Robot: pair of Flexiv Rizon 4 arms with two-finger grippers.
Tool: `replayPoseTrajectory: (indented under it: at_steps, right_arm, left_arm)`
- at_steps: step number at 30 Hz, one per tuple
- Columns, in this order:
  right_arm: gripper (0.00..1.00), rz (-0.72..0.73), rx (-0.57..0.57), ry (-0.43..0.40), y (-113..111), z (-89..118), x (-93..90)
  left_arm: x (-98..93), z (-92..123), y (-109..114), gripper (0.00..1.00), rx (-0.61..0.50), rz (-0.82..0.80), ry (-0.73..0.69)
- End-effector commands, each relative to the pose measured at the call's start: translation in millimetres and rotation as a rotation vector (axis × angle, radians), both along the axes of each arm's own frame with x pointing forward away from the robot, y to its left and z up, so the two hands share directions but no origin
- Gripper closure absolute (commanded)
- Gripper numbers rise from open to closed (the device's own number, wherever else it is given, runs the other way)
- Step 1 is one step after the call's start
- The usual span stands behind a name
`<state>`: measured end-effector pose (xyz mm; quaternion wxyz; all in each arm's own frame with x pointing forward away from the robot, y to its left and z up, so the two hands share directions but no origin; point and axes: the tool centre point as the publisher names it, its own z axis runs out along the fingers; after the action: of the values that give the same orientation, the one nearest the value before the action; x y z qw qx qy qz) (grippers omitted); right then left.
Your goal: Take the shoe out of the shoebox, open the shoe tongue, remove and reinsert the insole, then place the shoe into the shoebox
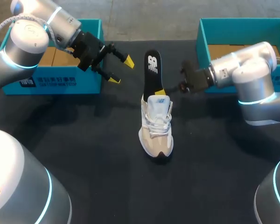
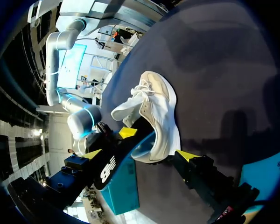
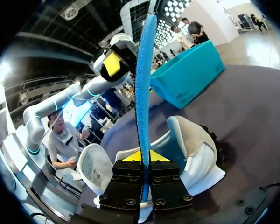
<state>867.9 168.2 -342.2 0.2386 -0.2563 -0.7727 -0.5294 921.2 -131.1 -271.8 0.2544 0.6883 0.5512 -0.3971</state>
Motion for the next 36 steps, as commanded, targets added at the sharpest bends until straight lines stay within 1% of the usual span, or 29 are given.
replayPoseTrajectory:
  at_steps: [1, 2, 5, 7, 8, 9, 13, 16, 18, 19, 20, 21, 25, 27, 29, 30, 32, 33, 35, 36]
  right_arm:
    - [0.93, -0.015, -0.001, -0.006, 1.8, -1.1, -8.2]
    - [0.8, -0.017, 0.002, -0.009, 2.5, 0.3, -8.0]
    - [0.73, -0.018, 0.001, -0.027, 3.6, 5.9, -4.2]
    - [0.73, -0.018, 0.0, -0.032, 3.8, 8.0, -2.3]
    - [0.69, -0.016, 0.0, -0.044, 4.2, 12.4, 2.0]
    - [0.69, -0.013, -0.003, -0.051, 4.5, 14.3, 4.3]
    - [0.71, -0.005, -0.009, -0.065, 6.2, 19.8, 14.0]
    - [0.75, 0.006, -0.01, -0.071, 8.7, 21.5, 21.4]
    - [0.82, 0.015, -0.012, -0.071, 10.9, 21.1, 25.7]
    - [0.83, 0.016, -0.012, -0.071, 11.2, 21.0, 26.3]
    - [0.95, 0.023, -0.012, -0.07, 12.7, 20.3, 28.3]
    - [1.0, 0.026, -0.012, -0.069, 13.3, 19.7, 28.8]
    - [1.0, 0.034, -0.012, -0.063, 15.0, 16.7, 27.5]
    - [1.0, 0.04, -0.018, -0.05, 15.3, 12.9, 23.1]
    - [1.0, 0.04, -0.019, -0.049, 15.2, 12.5, 22.4]
    - [1.0, 0.04, -0.026, -0.03, 14.4, 8.2, 15.3]
    - [1.0, 0.04, -0.027, -0.025, 14.0, 7.0, 13.1]
    - [1.0, 0.037, -0.031, -0.005, 12.3, 2.7, 4.8]
    - [1.0, 0.036, -0.032, -0.003, 12.1, 2.1, 3.6]
    - [1.0, 0.032, -0.033, 0.012, 11.0, -0.6, -3.1]
  left_arm:
    - [-0.3, 0.3, -0.2, 0.0, 0.003, 0.001, -0.002]
    - [-0.3, 0.3, -0.2, 0.0, 0.003, 0.001, -0.002]
    - [-0.3, 0.3, -0.2, 0.0, 0.003, 0.001, -0.002]
    - [-0.3, 0.3, -0.2, 0.0, 0.003, 0.001, -0.002]
    - [-0.3, 0.3, -0.2, 0.0, 0.003, 0.001, -0.002]
    - [-0.3, 0.3, -0.2, 0.0, 0.003, 0.001, -0.002]
    - [-0.3, 0.3, -0.2, 0.0, 0.003, 0.001, -0.002]
    - [-0.3, 0.3, -0.2, 0.0, 0.003, 0.001, -0.002]
    - [-0.3, 0.3, -0.2, 0.0, 0.003, 0.001, -0.002]
    - [-0.3, 0.3, -0.2, 0.0, 0.003, 0.001, -0.002]
    - [-0.3, 0.3, -0.2, 0.0, 0.003, 0.001, -0.002]
    - [-0.3, 0.3, -0.2, 0.0, 0.003, 0.001, -0.002]
    - [-0.3, 0.3, -0.2, 0.0, 0.003, 0.001, -0.002]
    - [-0.3, 0.3, -0.2, 0.0, 0.003, 0.001, -0.002]
    - [-0.3, 0.3, -0.2, 0.0, 0.003, 0.001, -0.002]
    - [-0.3, 0.3, -0.2, 0.0, 0.003, 0.001, -0.002]
    - [-0.3, 0.3, -0.2, 0.0, 0.003, 0.001, -0.002]
    - [-0.3, 0.3, -0.2, 0.0, 0.003, 0.001, -0.002]
    - [-0.3, 0.3, -0.2, 0.0, 0.003, 0.001, -0.002]
    - [-0.3, 0.3, -0.2, 0.0, 0.003, 0.001, -0.002]
